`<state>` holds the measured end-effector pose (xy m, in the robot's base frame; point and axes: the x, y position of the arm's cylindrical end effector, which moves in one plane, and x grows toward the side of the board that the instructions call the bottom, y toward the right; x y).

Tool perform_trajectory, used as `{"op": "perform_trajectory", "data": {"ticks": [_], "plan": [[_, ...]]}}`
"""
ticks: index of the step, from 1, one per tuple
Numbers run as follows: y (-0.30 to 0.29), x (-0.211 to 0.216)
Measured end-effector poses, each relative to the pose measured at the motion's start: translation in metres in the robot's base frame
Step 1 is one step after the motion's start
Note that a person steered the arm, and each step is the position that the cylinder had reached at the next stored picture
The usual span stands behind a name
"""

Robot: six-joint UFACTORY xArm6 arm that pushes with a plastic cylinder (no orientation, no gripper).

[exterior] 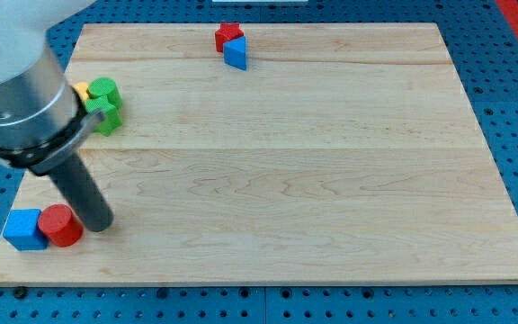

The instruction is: Move the red star closer to the red circle

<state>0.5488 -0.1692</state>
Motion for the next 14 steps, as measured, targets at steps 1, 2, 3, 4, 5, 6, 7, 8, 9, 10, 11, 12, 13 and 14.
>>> {"op": "perform_trajectory", "data": {"ticks": [1, 2, 3, 4, 5, 6, 7, 8, 9, 10, 11, 12, 13, 14], "plan": [[0.112, -0.04], [0.211, -0.117], [0.313, -0.2], [0.349, -0.297], [0.34, -0.357], [0.327, -0.357], [0.245, -0.356], [0.199, -0.355], [0.168, -0.357], [0.123, -0.355], [0.109, -0.354], [0.111, -0.335], [0.111, -0.296], [0.111, -0.259]]}}
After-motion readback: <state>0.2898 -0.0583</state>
